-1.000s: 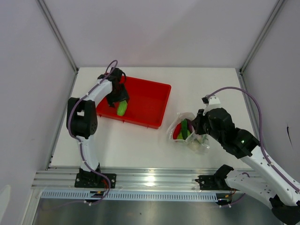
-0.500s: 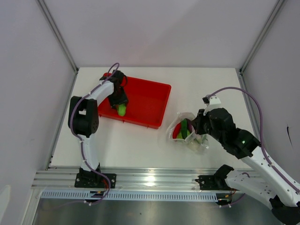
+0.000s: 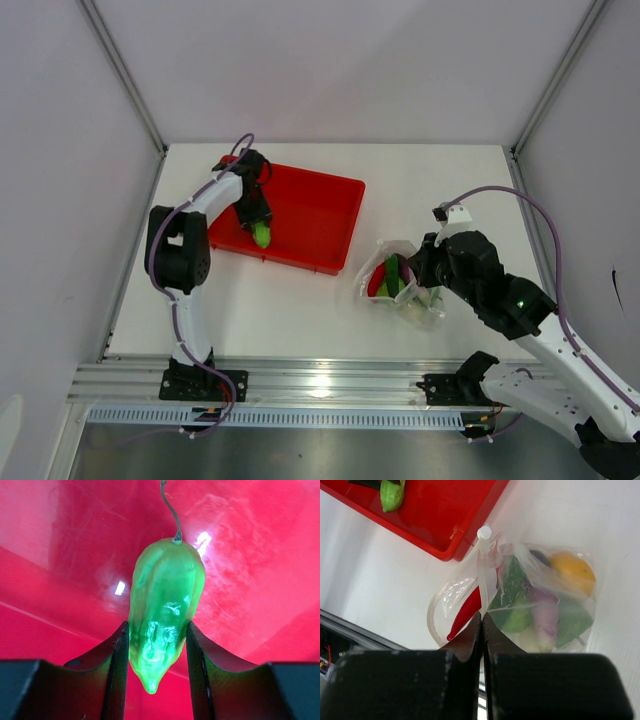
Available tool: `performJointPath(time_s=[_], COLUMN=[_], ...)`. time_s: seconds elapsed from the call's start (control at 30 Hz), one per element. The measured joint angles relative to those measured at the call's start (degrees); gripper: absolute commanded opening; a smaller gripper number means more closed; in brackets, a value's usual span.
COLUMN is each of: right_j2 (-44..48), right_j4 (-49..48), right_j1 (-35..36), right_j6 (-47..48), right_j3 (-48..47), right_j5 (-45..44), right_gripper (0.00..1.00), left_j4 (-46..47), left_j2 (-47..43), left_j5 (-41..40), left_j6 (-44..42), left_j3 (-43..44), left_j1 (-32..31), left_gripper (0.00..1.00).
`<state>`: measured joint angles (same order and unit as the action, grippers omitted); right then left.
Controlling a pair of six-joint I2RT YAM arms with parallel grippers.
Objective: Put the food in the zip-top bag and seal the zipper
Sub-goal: Pick up the fake vegetable from the bin, then place the fake vegetable in the zipper food storage bag.
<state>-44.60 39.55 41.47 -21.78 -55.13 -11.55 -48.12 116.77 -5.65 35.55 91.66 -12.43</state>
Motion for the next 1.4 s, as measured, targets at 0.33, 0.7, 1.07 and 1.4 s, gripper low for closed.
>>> performJointPath(time_s=[0.33,0.7,1.07,1.4], right_j2=[-1.75,-2.84,-3.17,-2.64], right_j4=[-0.46,-0.66,-0.61,-0.42], right_j1=[0.00,0.00,-0.11,-0.11], right_j6=[-0.07,-0.74,-1.16,-1.09], right_j3=[0.00,0.00,0.00,0.00], right_j5=[0.02,0.00,-0.02,-0.15], right_gripper=[0.00,0.00,0.00,0.00], left_j4=[1.38,21.35,23.39,16.72], left_j2=[-14.82,-25.18,-22.91,-20.28], left_j5=[9.31,42.45,59.39,61.35], left_j6=[-1.05,4.76,1.49,-4.15], left_j3=[-0.02,-15.15,-13.14,-12.96], left_j1=[-1.70,-11.39,-26.71,-29.57], left_gripper=[0.00,0.01,0.01,0.00])
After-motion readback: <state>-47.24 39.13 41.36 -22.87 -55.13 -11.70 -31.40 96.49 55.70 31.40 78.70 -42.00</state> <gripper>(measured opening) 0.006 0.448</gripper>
